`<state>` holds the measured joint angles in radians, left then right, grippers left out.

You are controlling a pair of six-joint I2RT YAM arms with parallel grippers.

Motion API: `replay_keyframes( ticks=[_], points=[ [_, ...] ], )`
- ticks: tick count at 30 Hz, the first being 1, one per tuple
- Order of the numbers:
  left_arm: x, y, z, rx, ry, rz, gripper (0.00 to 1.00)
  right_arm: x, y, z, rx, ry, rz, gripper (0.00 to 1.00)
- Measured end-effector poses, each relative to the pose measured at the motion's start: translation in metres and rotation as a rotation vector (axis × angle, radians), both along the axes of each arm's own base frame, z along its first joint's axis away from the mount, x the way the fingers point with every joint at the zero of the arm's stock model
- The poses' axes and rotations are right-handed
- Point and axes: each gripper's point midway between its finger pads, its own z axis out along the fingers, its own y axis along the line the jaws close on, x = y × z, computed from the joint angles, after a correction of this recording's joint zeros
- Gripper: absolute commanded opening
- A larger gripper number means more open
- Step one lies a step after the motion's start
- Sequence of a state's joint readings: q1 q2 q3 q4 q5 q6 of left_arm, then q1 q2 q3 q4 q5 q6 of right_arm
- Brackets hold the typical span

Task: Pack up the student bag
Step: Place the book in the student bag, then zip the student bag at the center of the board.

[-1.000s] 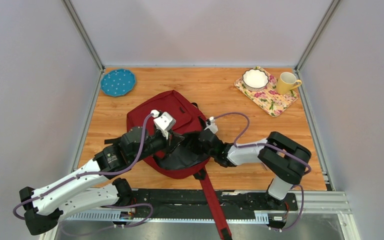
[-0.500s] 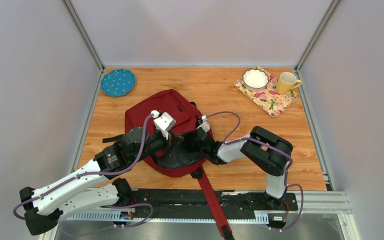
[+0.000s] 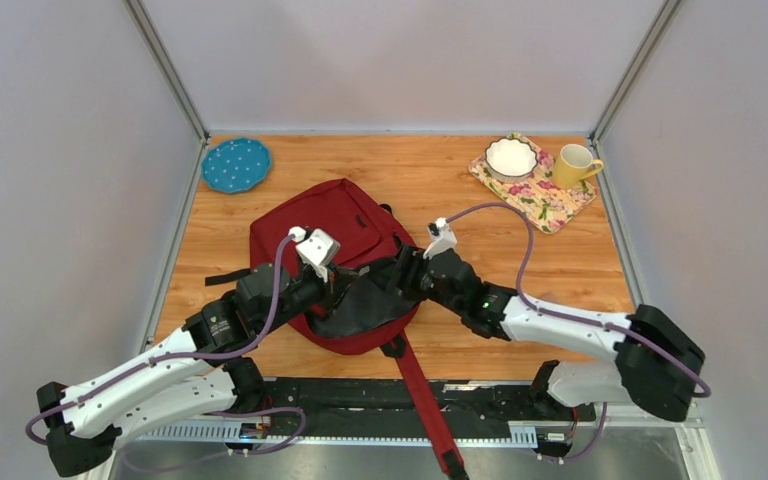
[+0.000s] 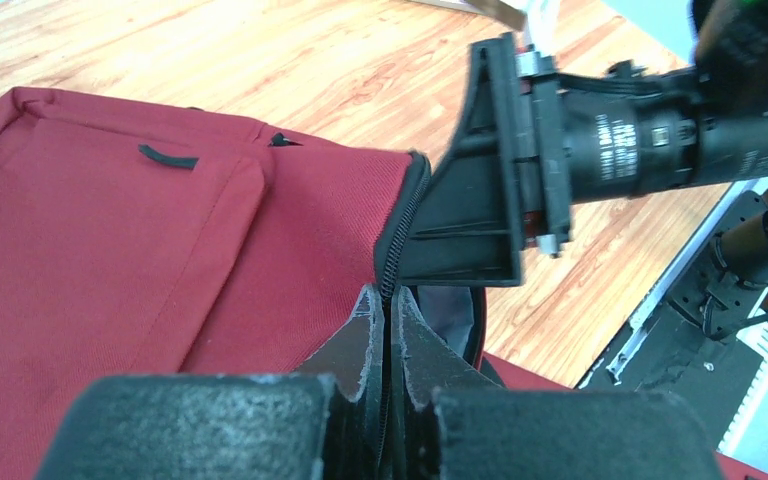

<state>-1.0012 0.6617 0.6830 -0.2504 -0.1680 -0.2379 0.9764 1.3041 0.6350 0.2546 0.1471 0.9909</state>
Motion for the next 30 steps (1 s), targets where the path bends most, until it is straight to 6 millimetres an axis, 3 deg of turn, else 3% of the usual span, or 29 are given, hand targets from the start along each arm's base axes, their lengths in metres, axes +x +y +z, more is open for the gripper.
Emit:
replay_keyframes(
  ticks=[4, 8, 12, 14, 19, 24, 27, 28, 30],
  points=[
    [0.001, 0.000, 0.001, -0.002, -0.003, 0.007, 0.00, -0.014, -0.027, 0.006, -0.094, -0.017, 0.013, 0.76],
    [0.001, 0.000, 0.001, -0.003, -0.002, 0.006, 0.00, -0.016, -0.070, 0.013, -0.186, -0.040, -0.084, 0.82],
    [0.001, -0.002, 0.000, -0.003, 0.002, 0.002, 0.00, -0.009, -0.106, 0.011, -0.262, -0.040, -0.180, 0.82],
    [0.001, -0.002, -0.001, -0.002, 0.004, 0.000, 0.00, -0.004, -0.116, -0.002, -0.307, -0.007, -0.206, 0.75],
    [0.000, -0.004, -0.002, -0.005, 0.016, -0.006, 0.00, 0.001, -0.122, -0.054, -0.427, 0.135, -0.195, 0.65],
    [-0.001, -0.004, -0.003, -0.012, 0.025, -0.004, 0.00, -0.002, -0.103, -0.072, -0.384, 0.203, -0.129, 0.60],
    [-0.001, -0.004, -0.003, -0.013, 0.028, -0.003, 0.00, -0.002, -0.090, -0.074, -0.342, 0.217, -0.097, 0.40],
    [-0.001, -0.004, -0.004, -0.012, 0.030, -0.004, 0.00, -0.002, -0.087, -0.075, -0.331, 0.222, -0.089, 0.23],
    [-0.001, -0.005, -0.007, -0.011, 0.035, -0.005, 0.00, -0.003, -0.082, -0.076, -0.320, 0.227, -0.074, 0.07]
  ],
)
